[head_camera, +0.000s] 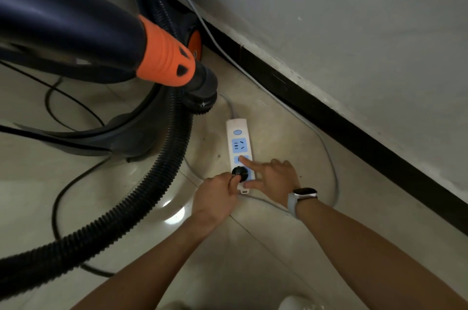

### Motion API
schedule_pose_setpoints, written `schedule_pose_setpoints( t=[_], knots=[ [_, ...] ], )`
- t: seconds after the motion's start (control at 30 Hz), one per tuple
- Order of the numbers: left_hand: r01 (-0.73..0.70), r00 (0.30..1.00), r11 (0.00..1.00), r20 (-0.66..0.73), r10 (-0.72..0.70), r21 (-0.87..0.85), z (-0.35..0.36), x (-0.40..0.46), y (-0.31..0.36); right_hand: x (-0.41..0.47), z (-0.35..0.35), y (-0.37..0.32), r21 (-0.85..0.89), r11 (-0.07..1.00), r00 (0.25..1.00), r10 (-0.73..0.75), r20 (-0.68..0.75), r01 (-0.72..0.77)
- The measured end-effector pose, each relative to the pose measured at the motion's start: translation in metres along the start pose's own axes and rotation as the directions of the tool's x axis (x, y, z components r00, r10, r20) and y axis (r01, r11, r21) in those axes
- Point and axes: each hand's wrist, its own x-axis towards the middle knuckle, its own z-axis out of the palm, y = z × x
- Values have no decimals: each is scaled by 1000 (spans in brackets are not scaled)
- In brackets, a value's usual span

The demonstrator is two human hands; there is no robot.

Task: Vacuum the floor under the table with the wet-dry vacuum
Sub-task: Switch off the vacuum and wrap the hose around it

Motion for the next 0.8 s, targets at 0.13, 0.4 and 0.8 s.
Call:
schedule_pose_setpoints(
  t=[0.13,0.4,0.8],
  knots=[
    [-11,999,1000,38,11,-14,1,-10,-4,-7,5,-4,-22,1000,1000,-7,12,7],
    [17,995,996,96,-9,-84,-5,-20,-6,-22,22,-26,29,999,964,35,-265,-28],
    [97,992,970,96,-77,-224,-52,-45,11,-40,0,-26,494,859,990,138,34,-137]
  ],
)
